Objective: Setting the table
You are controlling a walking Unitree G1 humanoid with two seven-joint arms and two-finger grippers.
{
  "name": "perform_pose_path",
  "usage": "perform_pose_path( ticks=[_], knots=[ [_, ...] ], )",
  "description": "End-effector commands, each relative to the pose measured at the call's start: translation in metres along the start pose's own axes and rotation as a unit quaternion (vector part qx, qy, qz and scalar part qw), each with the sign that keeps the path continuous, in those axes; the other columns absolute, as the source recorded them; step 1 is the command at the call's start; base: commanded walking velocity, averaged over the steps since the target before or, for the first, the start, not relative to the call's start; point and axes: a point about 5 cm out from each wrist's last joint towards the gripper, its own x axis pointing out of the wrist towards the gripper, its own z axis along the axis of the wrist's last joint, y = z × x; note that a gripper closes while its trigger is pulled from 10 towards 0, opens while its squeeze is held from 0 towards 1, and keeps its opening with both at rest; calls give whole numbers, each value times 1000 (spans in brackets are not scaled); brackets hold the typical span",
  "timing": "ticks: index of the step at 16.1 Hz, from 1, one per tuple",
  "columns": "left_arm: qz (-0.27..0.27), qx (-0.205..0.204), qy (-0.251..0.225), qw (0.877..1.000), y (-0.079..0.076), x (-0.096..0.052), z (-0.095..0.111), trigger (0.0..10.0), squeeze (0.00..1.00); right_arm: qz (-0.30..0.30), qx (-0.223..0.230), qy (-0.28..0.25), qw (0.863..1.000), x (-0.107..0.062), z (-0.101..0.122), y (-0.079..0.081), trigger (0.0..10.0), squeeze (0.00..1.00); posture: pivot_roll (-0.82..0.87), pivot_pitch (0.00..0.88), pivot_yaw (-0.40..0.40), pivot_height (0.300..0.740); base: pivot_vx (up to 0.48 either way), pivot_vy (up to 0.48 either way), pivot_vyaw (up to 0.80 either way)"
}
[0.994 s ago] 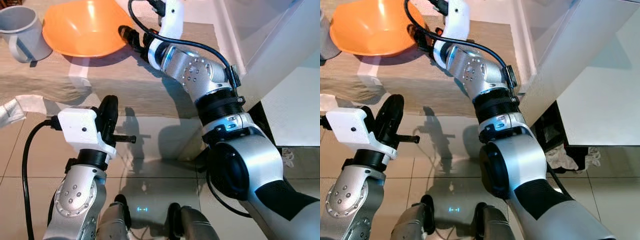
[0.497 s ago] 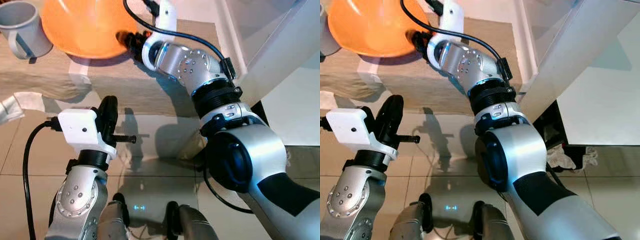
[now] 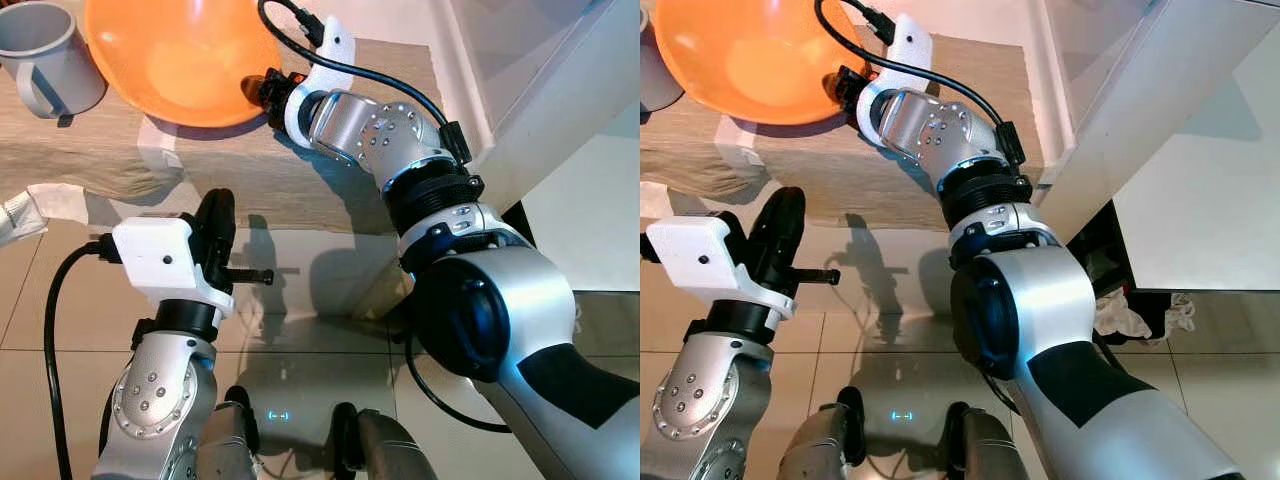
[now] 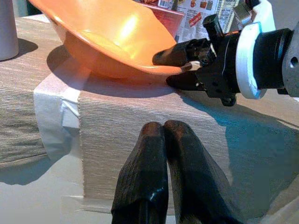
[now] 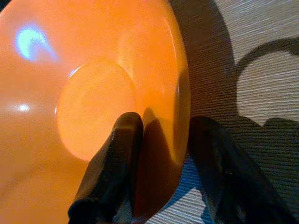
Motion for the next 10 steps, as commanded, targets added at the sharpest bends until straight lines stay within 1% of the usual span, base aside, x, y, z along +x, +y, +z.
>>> perform_pose_path(
  ticks=[1,3,5,6,7,10],
  knots=[
    [3,-3,-3,1000,-3,-3,3,10000,0,-23,19,17,999,2,-11,-11,0,0,-9,295,-122,740,0,0,0],
    [3,-4,-3,1000,-3,-2,3,10000,0,-43,35,5,998,-1,-8,-25,0,0,-10,293,-120,740,0,0,0],
    [3,-5,-4,1000,-2,-2,3,10000,0,-54,64,-36,996,-6,2,-41,0,0,-11,292,-116,740,0,0,0],
    [3,-5,-4,1000,-2,-2,3,10000,0,-55,70,-46,995,-8,4,-43,0,0,-11,292,-116,740,0,0,0],
    [2,-4,-5,1000,-1,-1,3,10000,0,-62,100,-89,989,-15,13,-57,0,0,-14,286,-110,740,0,0,0],
    [0,-3,-6,1000,0,1,3,10000,0,-65,125,-144,980,-28,25,-73,0,0,-22,280,-103,740,0,0,0]
  ],
)
